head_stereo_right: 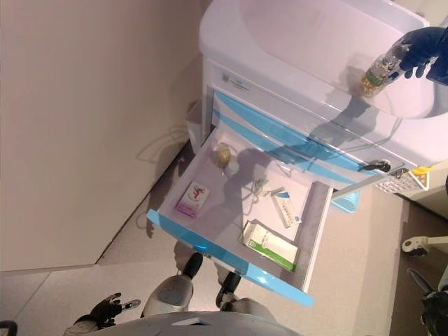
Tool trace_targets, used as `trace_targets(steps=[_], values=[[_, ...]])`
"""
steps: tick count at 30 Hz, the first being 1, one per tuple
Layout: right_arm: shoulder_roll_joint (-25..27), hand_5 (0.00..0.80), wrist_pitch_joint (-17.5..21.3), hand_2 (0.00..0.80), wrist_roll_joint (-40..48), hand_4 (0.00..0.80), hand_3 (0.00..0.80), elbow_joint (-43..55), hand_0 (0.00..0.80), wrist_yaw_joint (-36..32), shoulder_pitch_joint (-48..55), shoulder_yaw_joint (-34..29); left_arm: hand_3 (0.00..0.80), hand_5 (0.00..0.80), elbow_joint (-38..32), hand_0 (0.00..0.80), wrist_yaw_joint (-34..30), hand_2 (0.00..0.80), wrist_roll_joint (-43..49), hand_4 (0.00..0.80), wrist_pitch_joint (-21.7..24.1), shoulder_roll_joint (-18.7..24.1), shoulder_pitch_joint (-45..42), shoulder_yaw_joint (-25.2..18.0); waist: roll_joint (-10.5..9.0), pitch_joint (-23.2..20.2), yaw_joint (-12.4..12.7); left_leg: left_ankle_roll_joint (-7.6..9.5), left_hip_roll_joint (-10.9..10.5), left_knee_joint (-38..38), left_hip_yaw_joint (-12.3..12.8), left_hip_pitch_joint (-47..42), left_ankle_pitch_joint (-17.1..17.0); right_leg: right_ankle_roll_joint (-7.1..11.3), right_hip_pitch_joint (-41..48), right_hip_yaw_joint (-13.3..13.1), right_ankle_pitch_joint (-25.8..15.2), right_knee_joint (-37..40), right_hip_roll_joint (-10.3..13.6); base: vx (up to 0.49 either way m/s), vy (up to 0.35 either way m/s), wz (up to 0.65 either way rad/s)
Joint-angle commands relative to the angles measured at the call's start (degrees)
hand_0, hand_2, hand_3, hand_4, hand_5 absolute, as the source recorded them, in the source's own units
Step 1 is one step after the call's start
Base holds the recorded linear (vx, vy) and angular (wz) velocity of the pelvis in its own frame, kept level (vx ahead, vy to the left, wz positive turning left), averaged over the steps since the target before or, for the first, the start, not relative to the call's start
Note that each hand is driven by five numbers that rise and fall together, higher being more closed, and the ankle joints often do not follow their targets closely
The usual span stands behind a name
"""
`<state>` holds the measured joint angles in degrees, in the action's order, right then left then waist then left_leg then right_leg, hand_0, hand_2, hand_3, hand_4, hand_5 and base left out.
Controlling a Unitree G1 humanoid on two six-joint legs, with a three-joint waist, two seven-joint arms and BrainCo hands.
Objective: Open the drawer and pick up the medicine
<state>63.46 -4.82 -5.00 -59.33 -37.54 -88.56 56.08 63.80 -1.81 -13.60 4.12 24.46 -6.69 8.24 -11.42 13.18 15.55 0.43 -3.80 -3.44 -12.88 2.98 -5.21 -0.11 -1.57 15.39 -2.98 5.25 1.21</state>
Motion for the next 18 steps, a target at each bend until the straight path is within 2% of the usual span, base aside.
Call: trace_targets(steps=[1,18], values=[[2.36,0.000,0.10,0.000,1.24,0.000,0.000,0.60,0.000,1.12,-7.57,6.02,0.000,0.000,-0.87,0.000,-0.21,0.000,-1.40,0.000,1.56,2.81,-1.36,0.62,-0.85,0.71,1.20,0.44,-0.98,-0.58,0.67,-0.46,3.21,0.86,3.27,-1.72,2.65,-3.27,-2.27,0.000,0.000,0.00],[3.95,0.000,-0.20,0.000,6.44,0.000,0.000,1.51,0.000,2.99,-11.23,7.63,0.000,0.000,-0.53,0.000,-0.67,0.000,-1.20,0.000,2.26,3.05,-1.75,0.41,-0.77,0.57,0.11,0.26,-0.78,-0.70,1.53,-0.45,3.07,0.93,2.88,-2.43,2.43,-3.40,-2.27,0.000,0.000,0.00]])
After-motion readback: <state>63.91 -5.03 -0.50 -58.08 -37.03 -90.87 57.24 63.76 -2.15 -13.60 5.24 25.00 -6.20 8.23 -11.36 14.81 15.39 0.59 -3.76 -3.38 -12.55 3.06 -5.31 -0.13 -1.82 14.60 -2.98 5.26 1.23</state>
